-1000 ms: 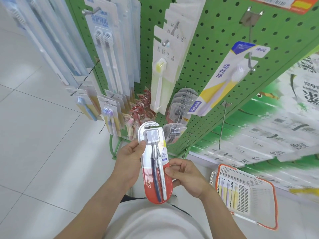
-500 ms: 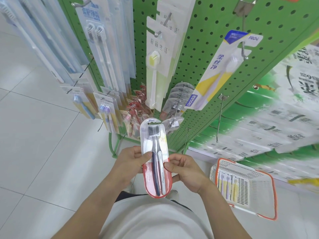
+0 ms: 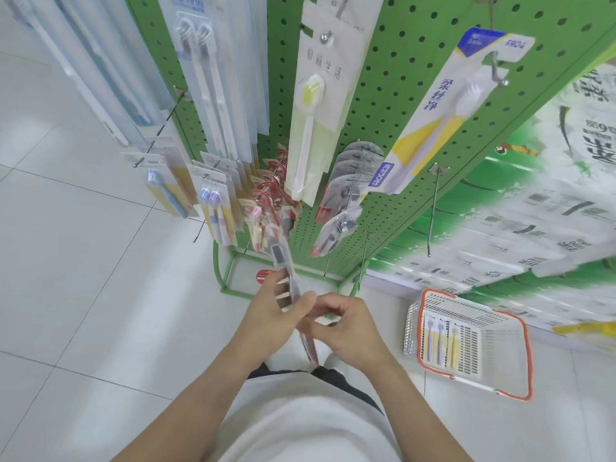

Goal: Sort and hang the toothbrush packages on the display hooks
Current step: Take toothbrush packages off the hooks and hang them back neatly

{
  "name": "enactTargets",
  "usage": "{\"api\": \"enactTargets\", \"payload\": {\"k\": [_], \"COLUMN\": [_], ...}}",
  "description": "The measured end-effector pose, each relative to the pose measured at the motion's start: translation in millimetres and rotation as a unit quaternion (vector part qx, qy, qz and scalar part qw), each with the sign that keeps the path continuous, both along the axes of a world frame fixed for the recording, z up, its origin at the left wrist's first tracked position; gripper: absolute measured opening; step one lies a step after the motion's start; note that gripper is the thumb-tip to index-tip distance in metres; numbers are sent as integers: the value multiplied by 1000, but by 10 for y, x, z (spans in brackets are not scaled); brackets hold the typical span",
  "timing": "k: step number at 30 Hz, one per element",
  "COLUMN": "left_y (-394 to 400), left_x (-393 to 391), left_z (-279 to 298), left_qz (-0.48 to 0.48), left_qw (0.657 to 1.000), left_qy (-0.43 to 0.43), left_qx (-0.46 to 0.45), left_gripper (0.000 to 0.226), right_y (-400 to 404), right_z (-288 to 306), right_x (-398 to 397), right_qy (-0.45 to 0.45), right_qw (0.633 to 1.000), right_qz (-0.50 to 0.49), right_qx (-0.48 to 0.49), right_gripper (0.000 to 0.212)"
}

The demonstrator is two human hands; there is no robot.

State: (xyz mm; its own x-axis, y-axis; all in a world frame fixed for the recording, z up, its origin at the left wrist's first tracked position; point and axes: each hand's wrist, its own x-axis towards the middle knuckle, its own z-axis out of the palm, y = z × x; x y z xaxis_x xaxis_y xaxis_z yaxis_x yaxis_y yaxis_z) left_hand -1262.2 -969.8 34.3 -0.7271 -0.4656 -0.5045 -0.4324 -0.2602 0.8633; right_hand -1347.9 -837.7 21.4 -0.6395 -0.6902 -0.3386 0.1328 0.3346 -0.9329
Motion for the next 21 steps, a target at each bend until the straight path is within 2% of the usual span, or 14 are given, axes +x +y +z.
{"api": "enactTargets", "payload": {"k": [3,6,9,15,18,21], "left_y": [-10,-101,-165,-150,-23,214], "left_x": [87,198,301,414,436,423], "left_z": [-70,-133,-187,-276,-254,-166], "left_qz": [13,17,1,-11,-13,-34], "left_qw": [999,1000,995,985,982,989], "left_qy": [18,14,13,16,26,31], "left_qx": [-31,12,95,172,186,140], "left_gripper": [28,28,28,34,36,36], "right_y": [-68,-43,23,181,318,512], "right_z": [-38,-117,-165,-196,-160,-114], "right_x": [176,255,297,387,370,295], "right_qy": [62,83,15,-72,-92,-97], "right_qw": [998,994,989,983,982,982], "right_qz": [1,-58,-143,-163,-155,-153], "right_qx": [4,34,23,-30,-54,-57], "right_gripper": [25,31,31,24,24,24]}}
